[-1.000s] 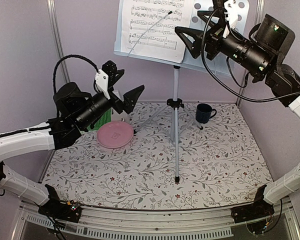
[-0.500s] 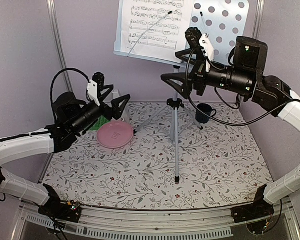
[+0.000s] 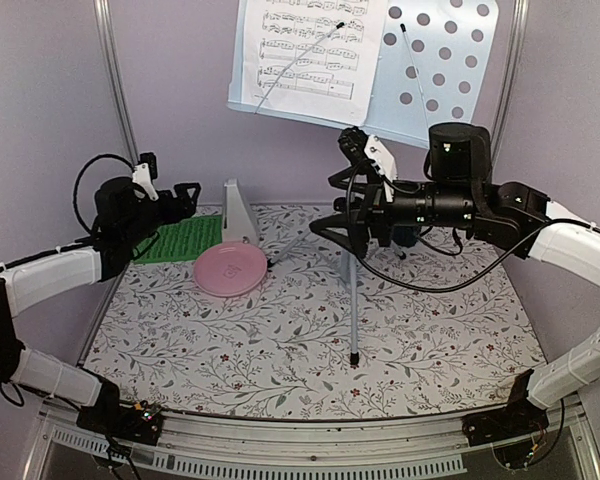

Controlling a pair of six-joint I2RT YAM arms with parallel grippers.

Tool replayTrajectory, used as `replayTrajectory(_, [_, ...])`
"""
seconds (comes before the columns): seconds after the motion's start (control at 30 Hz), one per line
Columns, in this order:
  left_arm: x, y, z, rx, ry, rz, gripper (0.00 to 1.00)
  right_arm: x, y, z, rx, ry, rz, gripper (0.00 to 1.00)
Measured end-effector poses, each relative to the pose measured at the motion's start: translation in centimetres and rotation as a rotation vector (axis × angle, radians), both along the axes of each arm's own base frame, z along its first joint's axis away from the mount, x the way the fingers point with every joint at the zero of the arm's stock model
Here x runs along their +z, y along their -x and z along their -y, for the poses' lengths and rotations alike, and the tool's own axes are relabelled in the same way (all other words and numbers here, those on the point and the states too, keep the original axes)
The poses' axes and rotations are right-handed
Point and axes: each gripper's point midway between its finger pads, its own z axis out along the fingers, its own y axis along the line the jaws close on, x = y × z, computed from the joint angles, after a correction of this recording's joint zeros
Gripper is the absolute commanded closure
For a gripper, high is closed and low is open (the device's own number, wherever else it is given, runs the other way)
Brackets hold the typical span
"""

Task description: Set up the instrument practice props

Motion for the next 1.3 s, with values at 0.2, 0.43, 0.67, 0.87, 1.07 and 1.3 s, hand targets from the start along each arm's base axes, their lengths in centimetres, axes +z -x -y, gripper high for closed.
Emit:
replayTrajectory(0.2, [-3.7, -2.2, -8.5, 0.228, 0.136, -0.146, 0.06, -2.4, -0.2, -0.8, 0.016, 0.018, -0.041, 0.01])
replayTrajectory(0.43, [-10.3, -3.1, -15.3, 0.459, 0.286, -0.357, 0.13, -3.6, -0.4, -1.3, 0.015, 0.022, -0.061, 0.01])
replayTrajectory(0.67, [-16.5, -2.9, -19.6, 0.560, 0.369, -0.519, 0.27, -3.9, -0.5, -1.4, 0.012, 0.016, -0.067, 0.01])
replayTrajectory(0.87, [-19.1, -2.5, -21.5, 0.599, 0.399, -0.584, 0.38, -4.0, -0.5, -1.4, 0.012, 0.013, -0.070, 0.01])
replayTrajectory(1.07, [-21.4, -2.5, -22.3, 0.607, 0.417, -0.628, 0.48, -3.8, -0.6, -1.5, 0.012, 0.004, -0.066, 0.01])
replayTrajectory(1.3, [-23.1, -2.9, -22.5, 0.606, 0.422, -0.660, 0.54, -3.8, -0.7, -1.4, 0.010, 0.002, -0.064, 0.01])
